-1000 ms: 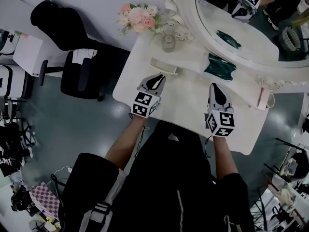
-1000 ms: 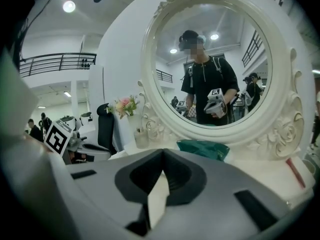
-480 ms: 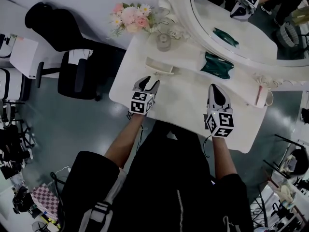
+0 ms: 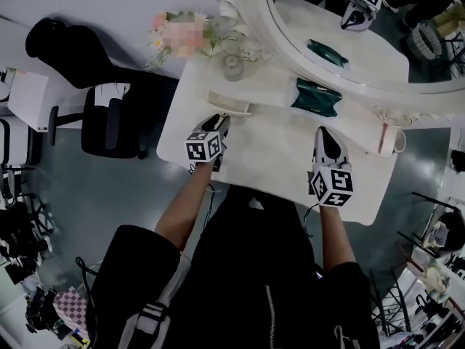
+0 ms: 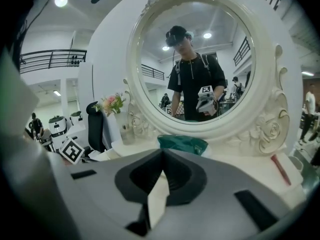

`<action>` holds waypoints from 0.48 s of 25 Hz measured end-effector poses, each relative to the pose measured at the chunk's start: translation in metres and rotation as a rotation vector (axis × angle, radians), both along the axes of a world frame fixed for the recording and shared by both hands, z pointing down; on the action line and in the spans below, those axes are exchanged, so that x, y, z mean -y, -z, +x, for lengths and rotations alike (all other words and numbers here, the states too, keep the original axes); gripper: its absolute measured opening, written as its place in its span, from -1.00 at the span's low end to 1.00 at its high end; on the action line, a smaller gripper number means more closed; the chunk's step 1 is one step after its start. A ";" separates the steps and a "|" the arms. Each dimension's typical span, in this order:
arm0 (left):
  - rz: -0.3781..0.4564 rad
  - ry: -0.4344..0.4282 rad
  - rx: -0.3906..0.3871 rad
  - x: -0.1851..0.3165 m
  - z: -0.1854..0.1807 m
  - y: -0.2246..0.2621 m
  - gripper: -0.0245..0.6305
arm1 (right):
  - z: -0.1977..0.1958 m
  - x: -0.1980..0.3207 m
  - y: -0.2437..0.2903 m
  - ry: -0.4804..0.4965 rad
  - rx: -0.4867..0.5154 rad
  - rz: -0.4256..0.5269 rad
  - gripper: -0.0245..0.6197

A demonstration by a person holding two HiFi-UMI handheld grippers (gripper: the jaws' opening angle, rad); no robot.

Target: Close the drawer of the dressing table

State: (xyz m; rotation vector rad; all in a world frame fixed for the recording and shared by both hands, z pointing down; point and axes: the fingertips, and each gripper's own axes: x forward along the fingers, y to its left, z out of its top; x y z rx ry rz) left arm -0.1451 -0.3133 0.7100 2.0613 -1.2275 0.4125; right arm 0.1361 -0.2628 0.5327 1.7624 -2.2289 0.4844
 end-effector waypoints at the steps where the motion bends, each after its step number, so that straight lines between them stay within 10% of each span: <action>1: -0.007 0.010 -0.013 0.001 -0.001 -0.001 -0.49 | 0.003 0.000 0.000 -0.007 -0.001 0.000 -0.91; 12: -0.021 0.011 -0.048 0.003 0.002 -0.003 -0.63 | 0.009 -0.003 -0.004 -0.037 0.007 -0.008 -0.91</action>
